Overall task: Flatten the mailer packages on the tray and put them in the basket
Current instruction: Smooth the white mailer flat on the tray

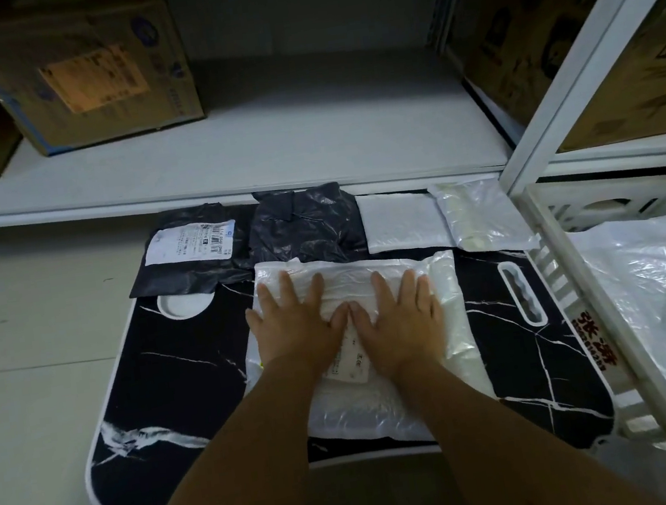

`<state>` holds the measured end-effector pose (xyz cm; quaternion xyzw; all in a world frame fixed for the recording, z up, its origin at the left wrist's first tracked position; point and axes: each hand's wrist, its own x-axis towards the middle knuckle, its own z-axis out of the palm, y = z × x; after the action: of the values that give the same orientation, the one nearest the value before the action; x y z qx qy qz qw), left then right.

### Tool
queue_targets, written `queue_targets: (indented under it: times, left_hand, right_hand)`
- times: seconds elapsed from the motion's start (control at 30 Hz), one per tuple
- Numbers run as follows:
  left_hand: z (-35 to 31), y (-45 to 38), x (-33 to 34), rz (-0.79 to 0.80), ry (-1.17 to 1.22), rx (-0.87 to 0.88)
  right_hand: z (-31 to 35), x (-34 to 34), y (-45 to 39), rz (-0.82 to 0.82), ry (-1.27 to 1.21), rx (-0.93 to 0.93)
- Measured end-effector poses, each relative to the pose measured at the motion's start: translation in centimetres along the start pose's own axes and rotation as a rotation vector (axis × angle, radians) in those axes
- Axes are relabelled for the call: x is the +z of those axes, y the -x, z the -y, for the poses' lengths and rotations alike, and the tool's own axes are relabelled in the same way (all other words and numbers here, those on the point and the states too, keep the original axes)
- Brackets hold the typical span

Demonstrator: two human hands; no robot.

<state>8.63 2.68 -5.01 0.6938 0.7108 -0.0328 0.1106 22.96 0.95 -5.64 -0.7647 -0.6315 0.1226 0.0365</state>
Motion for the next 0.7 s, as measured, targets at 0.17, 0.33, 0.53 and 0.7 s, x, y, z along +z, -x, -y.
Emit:
queue_targets:
  times: [0.17,0.33,0.53,0.7]
  left_hand:
    - [0.1,0.1,-0.3,-0.016,0.048,-0.045]
    - [0.8,0.0,-0.6,-0.027,0.03,0.032]
    - [-0.4,2.4,-1.4,-0.194,-0.097,0.285]
    - [1.5,4.4,-0.3,0.023,-0.086,0.318]
  right_hand:
    - [0.2,0.0,0.1,0.01,0.008,0.148]
    - [-0.4,-0.5,0.0,0.045,-0.005,0.119]
    - [2.6,-1.3,2.4,-0.006,-0.009,-0.028]
    - [2.0,0.3,4.7,0.078,-0.013,-0.136]
